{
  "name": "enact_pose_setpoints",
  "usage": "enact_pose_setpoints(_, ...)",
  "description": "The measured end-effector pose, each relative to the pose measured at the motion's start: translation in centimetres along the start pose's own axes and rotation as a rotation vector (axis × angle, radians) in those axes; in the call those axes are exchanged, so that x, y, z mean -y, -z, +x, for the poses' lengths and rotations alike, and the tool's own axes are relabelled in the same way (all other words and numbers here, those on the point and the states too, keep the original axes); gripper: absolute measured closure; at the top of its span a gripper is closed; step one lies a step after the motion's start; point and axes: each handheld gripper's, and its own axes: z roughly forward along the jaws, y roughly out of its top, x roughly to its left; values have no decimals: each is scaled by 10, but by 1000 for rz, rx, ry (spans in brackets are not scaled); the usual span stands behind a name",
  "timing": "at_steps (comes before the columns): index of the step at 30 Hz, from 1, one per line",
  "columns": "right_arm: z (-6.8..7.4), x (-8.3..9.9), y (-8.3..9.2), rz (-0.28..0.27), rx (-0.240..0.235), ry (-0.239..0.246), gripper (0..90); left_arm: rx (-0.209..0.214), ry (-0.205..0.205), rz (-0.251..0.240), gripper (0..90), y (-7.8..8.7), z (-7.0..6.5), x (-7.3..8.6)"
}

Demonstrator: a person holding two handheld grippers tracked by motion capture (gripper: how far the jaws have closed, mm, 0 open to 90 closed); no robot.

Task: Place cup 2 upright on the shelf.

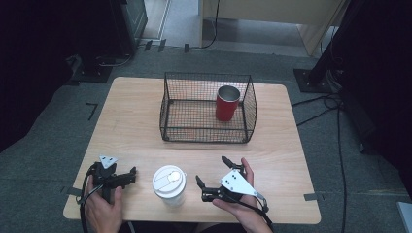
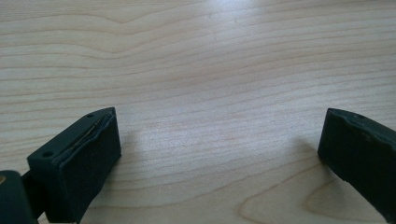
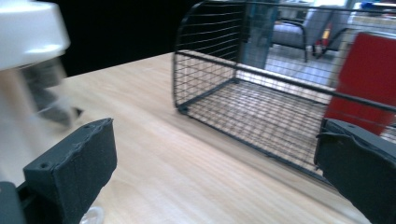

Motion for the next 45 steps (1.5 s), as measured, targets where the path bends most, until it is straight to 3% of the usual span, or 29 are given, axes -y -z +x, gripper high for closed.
enact_pose_setpoints(9,24,4,3,13,-98,12,0,0,0,0,0,0,0,0)
enact_pose_setpoints(28,47,5,10,10,-217,0,0,-2,1,2,0,0,0,0)
enact_pose_setpoints(45,64,-4,0,5,-307,3,124,-2,1,2,0,0,0,0)
